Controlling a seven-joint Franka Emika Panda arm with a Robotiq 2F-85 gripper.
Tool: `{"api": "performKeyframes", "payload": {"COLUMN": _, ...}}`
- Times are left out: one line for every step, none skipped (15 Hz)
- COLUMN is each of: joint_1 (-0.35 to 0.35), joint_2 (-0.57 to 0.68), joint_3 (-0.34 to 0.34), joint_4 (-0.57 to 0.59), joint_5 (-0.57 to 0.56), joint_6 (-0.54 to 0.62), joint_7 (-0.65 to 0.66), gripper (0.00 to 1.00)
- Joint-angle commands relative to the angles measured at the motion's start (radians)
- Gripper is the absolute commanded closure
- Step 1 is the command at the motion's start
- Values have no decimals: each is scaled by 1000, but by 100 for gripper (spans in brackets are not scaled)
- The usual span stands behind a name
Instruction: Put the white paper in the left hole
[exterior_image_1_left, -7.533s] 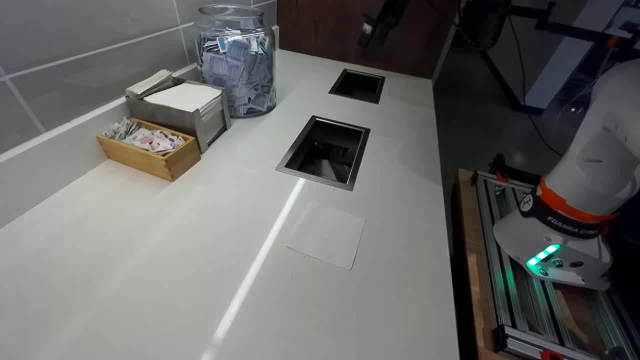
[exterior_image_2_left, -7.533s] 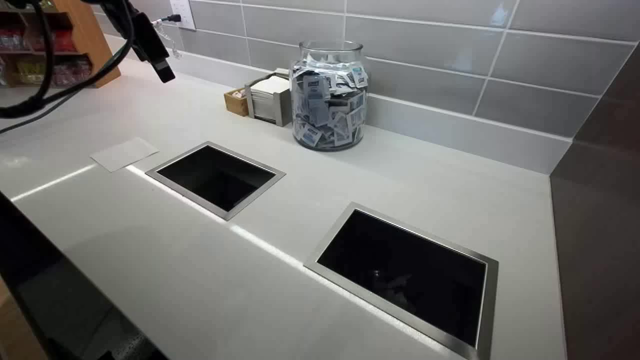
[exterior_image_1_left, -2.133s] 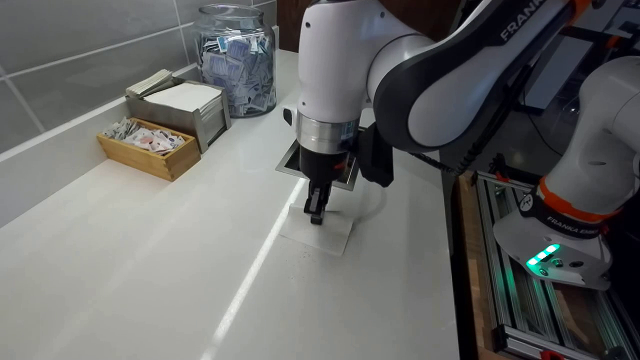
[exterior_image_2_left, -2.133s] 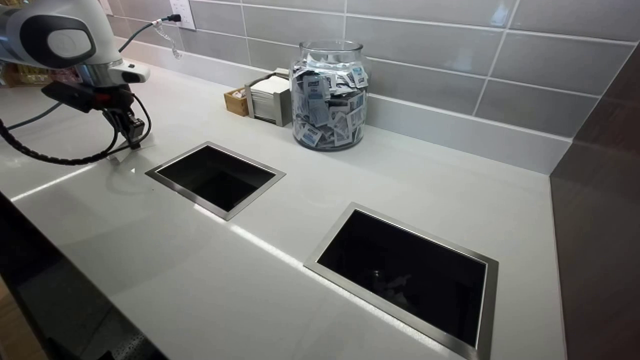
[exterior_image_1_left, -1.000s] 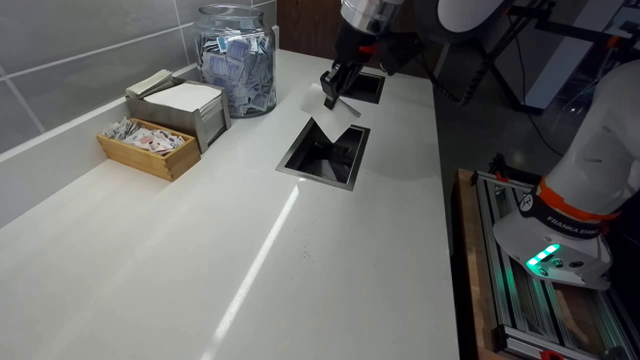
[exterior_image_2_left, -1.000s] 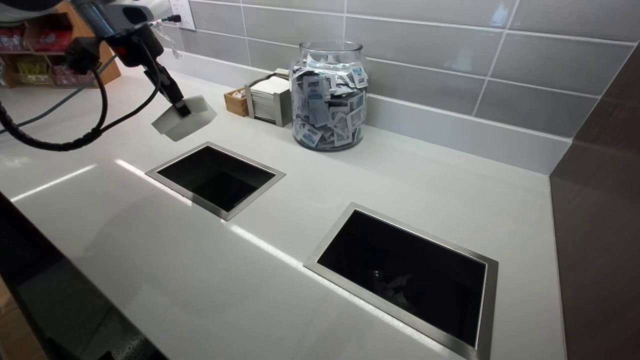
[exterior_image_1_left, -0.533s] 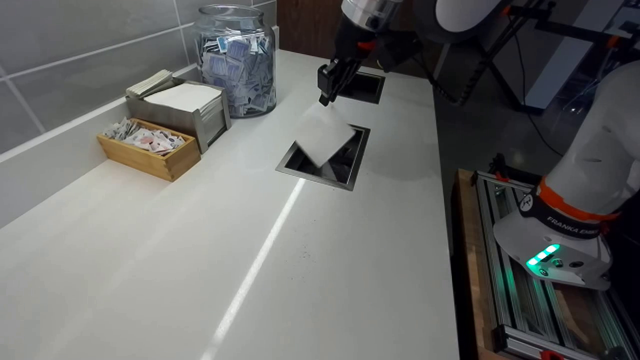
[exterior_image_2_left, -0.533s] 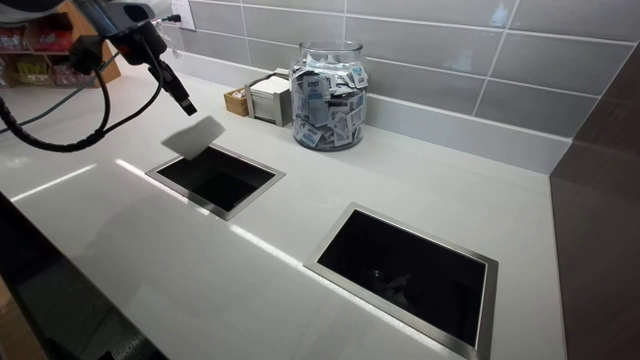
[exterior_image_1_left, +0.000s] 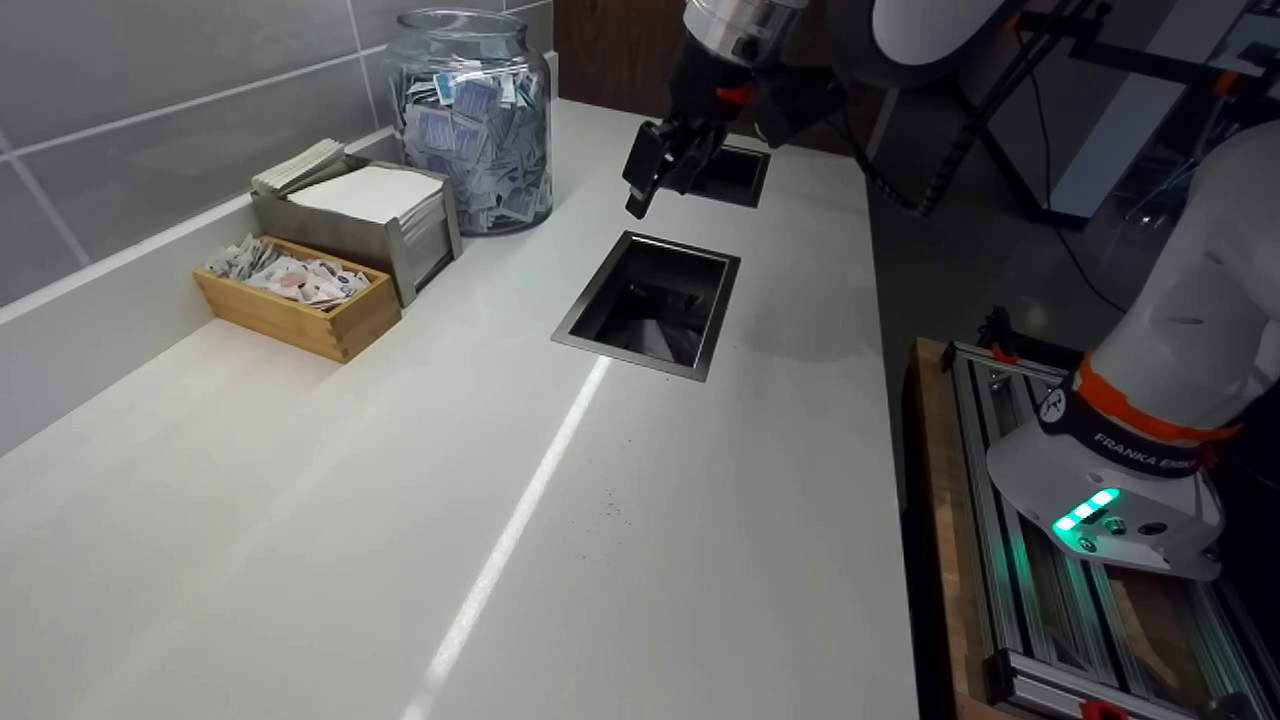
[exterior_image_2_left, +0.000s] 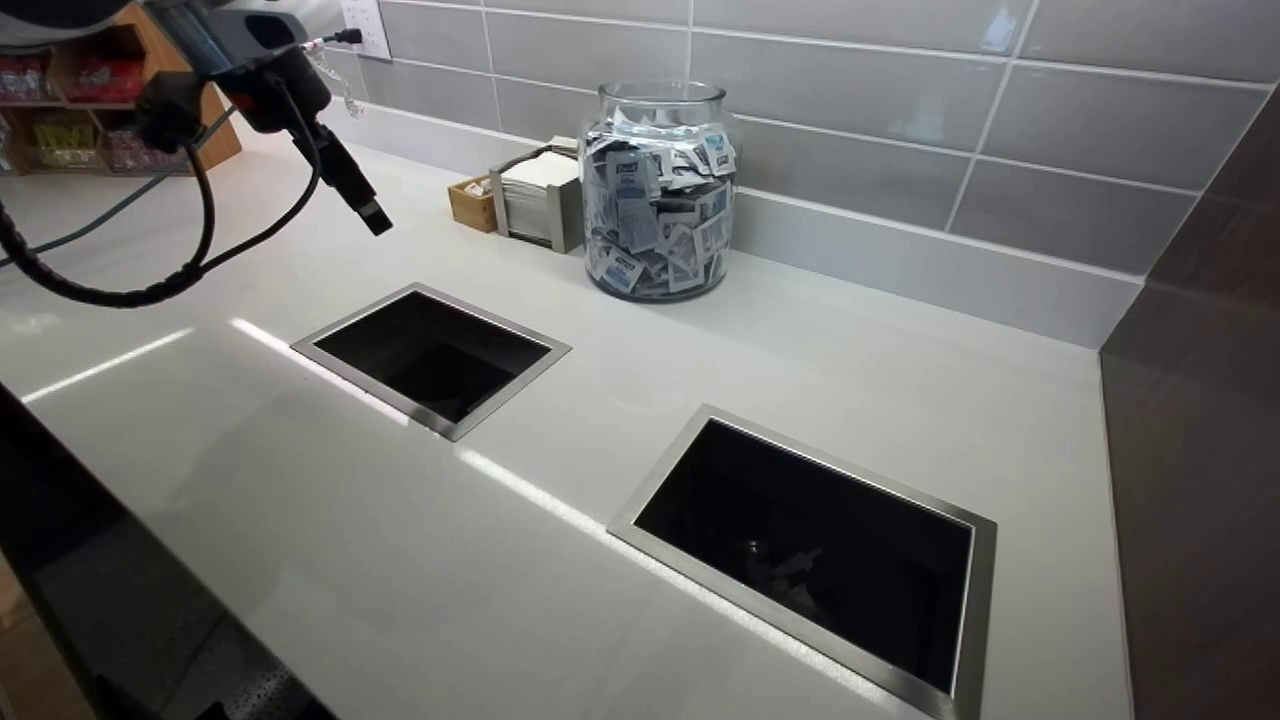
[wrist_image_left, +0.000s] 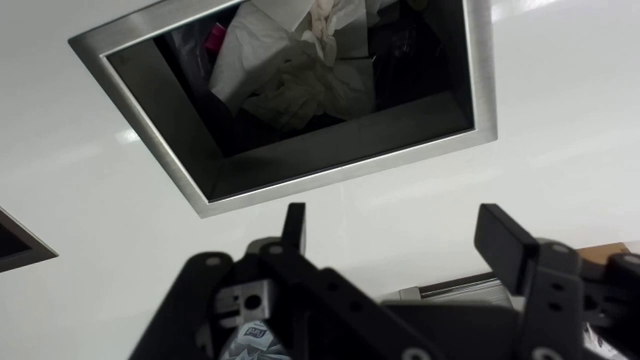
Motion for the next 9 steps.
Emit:
{"api": "performKeyframes", "payload": {"joint_1": 7, "joint_2": -2, "joint_3": 0, "joint_4": 0, "joint_5": 14, "joint_6": -2, "joint_7": -7, "gripper": 7}}
{"api": "performKeyframes", "payload": {"joint_1": 13, "joint_2": -5, "joint_3": 1, "joint_4": 0, "joint_5": 23, "joint_6": -2, "joint_7": -10, "gripper": 0}}
{"api": "performKeyframes", "payload": {"joint_1": 17, "joint_2": -9, "joint_3": 2, "joint_4": 0, "joint_5": 28, "joint_6": -2, "joint_7": -10, "gripper": 0}}
{"api": "performKeyframes", "payload": {"joint_1": 18, "joint_2": -12, "joint_3": 3, "joint_4": -2, "joint_5": 30, "joint_6": -2, "joint_7": -10, "gripper": 0}}
{"api": "performKeyframes", "payload": {"joint_1": 19, "joint_2": -14, "joint_3": 3, "joint_4": -3, "joint_5": 32, "joint_6": -2, "joint_7": -10, "gripper": 0}}
{"api": "performKeyframes", "payload": {"joint_1": 19, "joint_2": -15, "joint_3": 3, "joint_4": -5, "joint_5": 32, "joint_6": -2, "joint_7": -11, "gripper": 0}}
{"api": "performKeyframes", "payload": {"joint_1": 19, "joint_2": -15, "joint_3": 3, "joint_4": -6, "joint_5": 33, "joint_6": -2, "joint_7": -11, "gripper": 0}}
{"api": "performKeyframes", "payload": {"joint_1": 19, "joint_2": -15, "joint_3": 3, "joint_4": -7, "joint_5": 33, "joint_6": -2, "joint_7": -11, "gripper": 0}}
{"api": "performKeyframes", "payload": {"joint_1": 19, "joint_2": -16, "joint_3": 3, "joint_4": -8, "joint_5": 33, "joint_6": -2, "joint_7": -11, "gripper": 0}}
